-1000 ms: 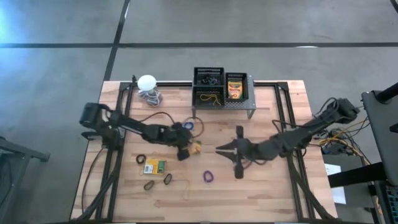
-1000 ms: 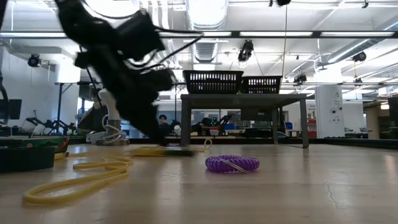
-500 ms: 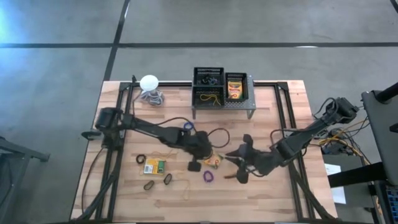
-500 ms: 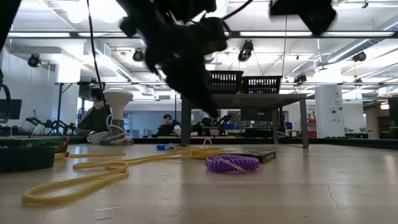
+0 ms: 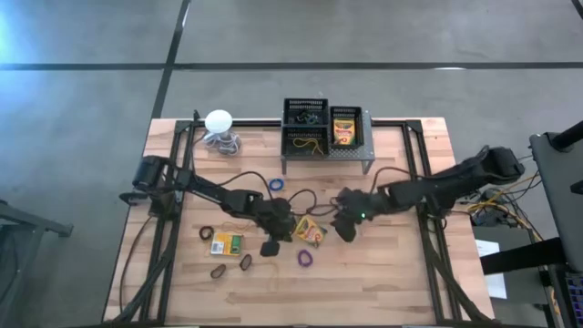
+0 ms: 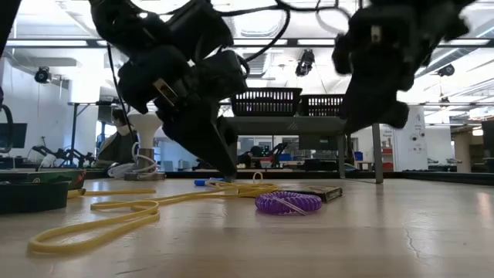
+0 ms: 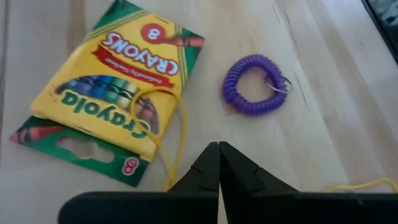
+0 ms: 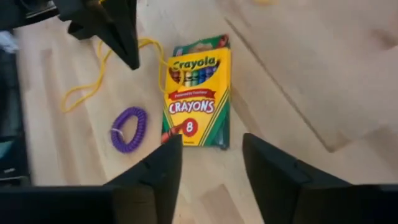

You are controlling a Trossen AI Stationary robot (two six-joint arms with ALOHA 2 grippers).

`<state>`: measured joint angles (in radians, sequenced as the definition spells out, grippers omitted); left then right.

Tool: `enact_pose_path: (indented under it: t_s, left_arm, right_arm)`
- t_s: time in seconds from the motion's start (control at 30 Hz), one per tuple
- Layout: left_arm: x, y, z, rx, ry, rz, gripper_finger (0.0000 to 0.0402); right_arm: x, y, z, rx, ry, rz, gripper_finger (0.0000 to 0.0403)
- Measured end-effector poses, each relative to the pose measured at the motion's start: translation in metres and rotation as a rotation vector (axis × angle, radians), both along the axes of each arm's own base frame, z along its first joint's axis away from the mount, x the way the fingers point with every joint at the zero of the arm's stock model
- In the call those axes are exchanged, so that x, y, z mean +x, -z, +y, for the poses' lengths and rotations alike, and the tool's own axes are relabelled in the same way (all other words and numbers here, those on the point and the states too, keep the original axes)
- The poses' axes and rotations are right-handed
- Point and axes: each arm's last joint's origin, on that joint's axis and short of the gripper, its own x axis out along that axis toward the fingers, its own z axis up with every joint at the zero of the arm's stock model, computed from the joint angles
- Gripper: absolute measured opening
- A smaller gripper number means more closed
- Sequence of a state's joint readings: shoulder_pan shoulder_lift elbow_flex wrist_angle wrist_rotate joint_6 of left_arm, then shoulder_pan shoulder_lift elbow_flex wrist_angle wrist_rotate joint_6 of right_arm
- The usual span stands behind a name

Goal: Pick & Place Office Desk Supplies
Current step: Put the top yellow crayon box into the right black bin

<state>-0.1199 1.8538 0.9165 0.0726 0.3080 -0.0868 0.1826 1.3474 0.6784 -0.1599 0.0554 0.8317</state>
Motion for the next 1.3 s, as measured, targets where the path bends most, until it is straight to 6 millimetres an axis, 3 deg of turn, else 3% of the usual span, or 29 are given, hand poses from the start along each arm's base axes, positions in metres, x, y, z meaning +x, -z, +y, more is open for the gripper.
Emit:
enact_pose_path:
  t_s: [0.23, 0.67, 0.9, 1.3]
  left_arm:
    - [-0.007, 0.01, 0.012, 0.019, -0.05, -0.018, 0.0004]
    - [0.0, 0.033, 0.013, -0.019, -0.069, -0.031, 0.0004]
    - [0.001, 0.035, 0.023, -0.025, -0.102, -0.032, 0.0004]
    - [0.001, 0.036, 0.026, -0.014, -0.12, -0.031, 0.0004]
  right_arm:
    - [0.011, 0.031, -0.033, 0.189, -0.038, 0.002, 0.0211]
    - [0.058, 0.072, -0.037, 0.313, -0.116, 0.12, 0.0215]
    - [0.066, 0.078, -0.036, 0.342, -0.151, 0.067, 0.0215]
    - [0.068, 0.064, -0.033, 0.338, -0.14, -0.005, 0.0215]
